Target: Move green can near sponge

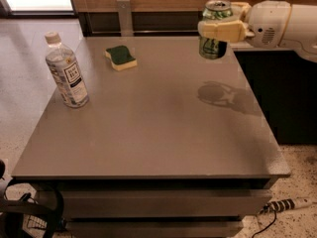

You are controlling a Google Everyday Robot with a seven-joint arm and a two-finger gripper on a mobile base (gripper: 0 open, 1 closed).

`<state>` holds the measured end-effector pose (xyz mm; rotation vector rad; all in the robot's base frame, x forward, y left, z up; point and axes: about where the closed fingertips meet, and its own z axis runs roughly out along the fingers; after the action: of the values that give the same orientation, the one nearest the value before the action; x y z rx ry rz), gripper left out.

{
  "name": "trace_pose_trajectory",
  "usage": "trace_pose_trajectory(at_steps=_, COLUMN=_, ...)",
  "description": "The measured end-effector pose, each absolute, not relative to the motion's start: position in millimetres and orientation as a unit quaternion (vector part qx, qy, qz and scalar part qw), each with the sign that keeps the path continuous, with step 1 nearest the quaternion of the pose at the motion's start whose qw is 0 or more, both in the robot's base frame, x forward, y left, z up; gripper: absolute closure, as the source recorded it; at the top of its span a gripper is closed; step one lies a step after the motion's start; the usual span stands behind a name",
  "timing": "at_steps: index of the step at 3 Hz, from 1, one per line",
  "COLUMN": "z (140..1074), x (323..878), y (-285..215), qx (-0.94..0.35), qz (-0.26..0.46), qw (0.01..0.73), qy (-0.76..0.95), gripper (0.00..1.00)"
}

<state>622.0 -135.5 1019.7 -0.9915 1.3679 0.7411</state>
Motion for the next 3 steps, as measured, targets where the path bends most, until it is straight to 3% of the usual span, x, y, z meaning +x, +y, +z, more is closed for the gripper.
trace_pose_trajectory(at_steps=1, z=1033.5, x=680.5, y=-81.1, qx=-0.430, qz=0.320, qw=0.609, qy=0.585, gripper=1.00)
trace_pose_trajectory(at_steps=3, z=988.8, x=724.6, y=10.0, qx=-0.421, qz=0.346, qw=0.590, qy=0.595, gripper=1.00)
